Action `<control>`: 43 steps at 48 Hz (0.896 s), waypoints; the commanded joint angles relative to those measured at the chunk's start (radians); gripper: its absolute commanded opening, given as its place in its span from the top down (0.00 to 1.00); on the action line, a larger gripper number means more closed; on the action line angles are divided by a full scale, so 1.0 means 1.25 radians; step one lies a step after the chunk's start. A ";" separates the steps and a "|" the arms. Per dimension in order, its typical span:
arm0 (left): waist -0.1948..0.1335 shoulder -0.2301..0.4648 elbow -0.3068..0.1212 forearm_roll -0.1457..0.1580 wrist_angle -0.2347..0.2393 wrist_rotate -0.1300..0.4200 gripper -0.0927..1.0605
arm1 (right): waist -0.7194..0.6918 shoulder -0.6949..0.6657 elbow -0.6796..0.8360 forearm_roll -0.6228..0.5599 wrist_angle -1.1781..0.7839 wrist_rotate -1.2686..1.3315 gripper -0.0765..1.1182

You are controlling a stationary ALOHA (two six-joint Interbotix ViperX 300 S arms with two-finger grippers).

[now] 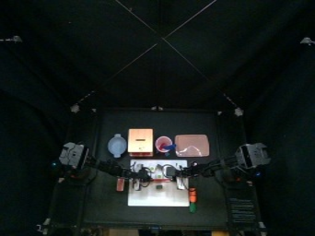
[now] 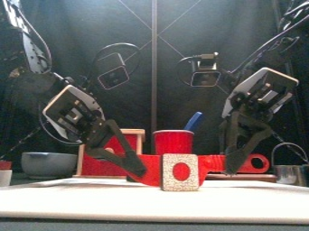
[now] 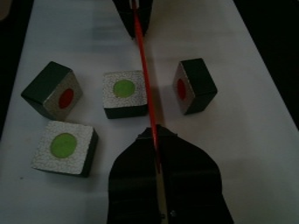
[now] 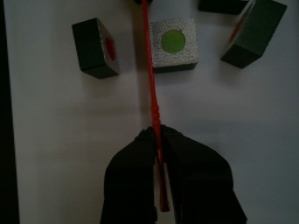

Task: Cut the sushi into 4 pieces with the knife
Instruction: Cut the sushi into 4 pieces

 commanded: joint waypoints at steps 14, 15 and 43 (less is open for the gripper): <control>0.012 -0.036 -0.016 0.020 -0.002 0.000 0.68 | -0.006 -0.048 -0.025 0.012 0.004 0.002 0.88; 0.010 -0.040 -0.016 0.020 -0.002 0.000 0.66 | -0.004 -0.050 -0.027 0.013 0.005 0.001 0.88; 0.002 -0.220 0.044 0.004 -0.001 0.000 0.34 | 0.032 -0.234 0.056 0.072 0.092 0.004 0.88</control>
